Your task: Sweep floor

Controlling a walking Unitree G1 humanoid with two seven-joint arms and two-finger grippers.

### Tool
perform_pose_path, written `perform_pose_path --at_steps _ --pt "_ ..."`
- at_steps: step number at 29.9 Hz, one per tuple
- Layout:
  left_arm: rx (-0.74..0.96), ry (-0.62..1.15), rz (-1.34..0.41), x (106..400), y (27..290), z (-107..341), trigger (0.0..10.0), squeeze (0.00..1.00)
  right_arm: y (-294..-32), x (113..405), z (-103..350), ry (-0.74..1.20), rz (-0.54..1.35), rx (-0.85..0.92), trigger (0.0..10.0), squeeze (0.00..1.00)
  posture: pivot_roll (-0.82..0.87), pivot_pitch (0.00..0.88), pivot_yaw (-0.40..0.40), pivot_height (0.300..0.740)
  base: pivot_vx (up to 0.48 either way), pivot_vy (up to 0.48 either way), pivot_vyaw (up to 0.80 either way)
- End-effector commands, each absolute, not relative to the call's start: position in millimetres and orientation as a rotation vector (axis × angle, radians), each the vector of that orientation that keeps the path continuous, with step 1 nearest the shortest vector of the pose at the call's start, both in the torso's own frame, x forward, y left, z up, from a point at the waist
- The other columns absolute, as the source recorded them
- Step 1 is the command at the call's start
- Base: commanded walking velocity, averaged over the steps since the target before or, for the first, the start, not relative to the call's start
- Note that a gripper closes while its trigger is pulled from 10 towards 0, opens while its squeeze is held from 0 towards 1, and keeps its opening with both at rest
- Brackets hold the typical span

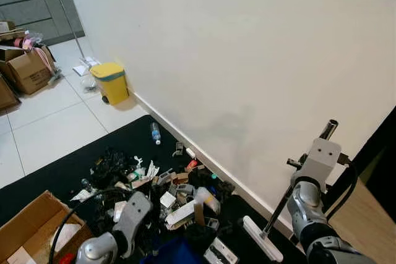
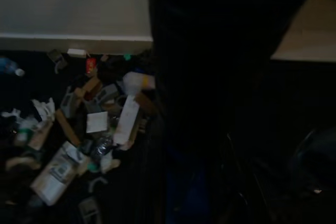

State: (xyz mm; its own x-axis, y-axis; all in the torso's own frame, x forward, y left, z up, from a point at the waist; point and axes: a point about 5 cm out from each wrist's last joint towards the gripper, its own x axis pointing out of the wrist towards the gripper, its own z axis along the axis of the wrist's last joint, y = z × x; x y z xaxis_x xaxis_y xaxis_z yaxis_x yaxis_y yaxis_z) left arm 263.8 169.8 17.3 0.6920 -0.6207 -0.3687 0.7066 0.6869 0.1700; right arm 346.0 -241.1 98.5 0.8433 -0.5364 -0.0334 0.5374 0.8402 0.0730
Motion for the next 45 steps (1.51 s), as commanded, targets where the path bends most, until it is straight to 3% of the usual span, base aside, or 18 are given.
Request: perform_pose_path --at_steps 1,10,25,30,35,41,44,45 --pt "0.397 0.275 -0.723 265.1 180.3 20.2 10.0 0.0 -239.4 344.1 95.9 0.009 -0.566 0.07 10.0 0.0 0.08 0.1 0.061 0.74 0.0 0.0 0.0" --pt "0.31 0.253 -0.8 259.1 183.3 26.7 10.0 0.0 -238.8 341.0 88.7 0.06 -0.59 -0.044 10.0 0.0 0.09 0.099 0.062 0.74 0.0 0.0 0.0" --pt "0.277 0.229 -0.78 260.1 179.6 29.9 10.0 0.0 -225.8 341.3 80.2 0.11 -0.534 -0.176 10.0 0.0 0.13 0.126 0.063 0.74 0.0 0.0 0.0" --pt "0.264 0.225 -0.773 259.4 178.8 30.5 10.0 0.0 -221.7 342.7 78.2 0.115 -0.494 -0.025 10.0 0.0 0.13 0.131 0.061 0.74 0.0 0.0 0.0" --pt "0.229 0.195 -0.765 262.2 166.7 34.0 10.0 0.0 -214.9 345.6 80.5 0.043 -0.435 0.327 10.0 0.0 0.16 0.147 0.057 0.74 0.0 0.0 0.0" --pt "0.211 0.178 -0.764 261.5 160.6 35.8 10.0 0.0 -204.3 347.3 79.4 0.043 -0.402 0.382 10.0 0.0 0.16 0.151 0.044 0.74 0.0 0.0 0.0" --pt "0.197 0.173 -0.755 261.3 159.9 36.3 10.0 0.0 -202.9 344.6 76.5 0.047 -0.392 0.322 10.0 0.0 0.16 0.154 0.044 0.74 0.0 0.0 0.0" --pt "0.184 0.174 -0.746 260.8 159.7 36.3 10.0 0.0 -202.9 341.2 73.3 0.052 -0.376 0.223 10.0 0.0 0.16 0.156 0.043 0.74 0.0 0.0 0.0"
